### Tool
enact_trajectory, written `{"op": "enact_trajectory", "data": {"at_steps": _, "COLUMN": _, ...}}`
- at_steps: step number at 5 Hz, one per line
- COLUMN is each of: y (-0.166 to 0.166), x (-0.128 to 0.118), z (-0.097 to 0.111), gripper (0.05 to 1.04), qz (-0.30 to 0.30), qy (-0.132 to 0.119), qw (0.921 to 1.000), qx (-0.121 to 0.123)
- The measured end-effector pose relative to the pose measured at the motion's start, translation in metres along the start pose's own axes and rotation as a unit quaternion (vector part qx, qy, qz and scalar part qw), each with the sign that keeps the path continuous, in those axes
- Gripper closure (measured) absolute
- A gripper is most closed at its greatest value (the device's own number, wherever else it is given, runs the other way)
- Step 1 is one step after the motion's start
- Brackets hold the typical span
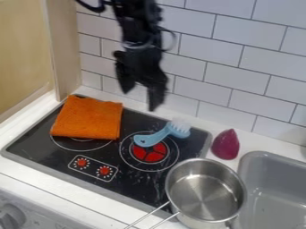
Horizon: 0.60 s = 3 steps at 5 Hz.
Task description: Grab the orange towel that is on the left burner and place on the lower left side of the stove
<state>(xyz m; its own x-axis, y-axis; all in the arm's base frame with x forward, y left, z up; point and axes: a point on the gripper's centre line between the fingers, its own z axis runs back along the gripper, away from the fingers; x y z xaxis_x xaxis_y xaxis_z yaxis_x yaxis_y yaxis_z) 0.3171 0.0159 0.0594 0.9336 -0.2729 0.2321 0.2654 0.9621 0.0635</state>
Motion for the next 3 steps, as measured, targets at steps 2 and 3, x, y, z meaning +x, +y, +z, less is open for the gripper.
{"op": "enact_trajectory", "data": {"at_steps": 2, "y": 0.041, "x": -0.023, "z": 0.002, "gripper": 0.084, "qz": 0.046, "qy": 0.018, "qw": 0.9988, "qx": 0.008}}
{"op": "enact_trajectory", "data": {"at_steps": 3, "y": 0.056, "x": -0.034, "z": 0.001, "gripper": 0.084, "qz": 0.071, "qy": 0.030, "qw": 0.9970, "qx": 0.009}}
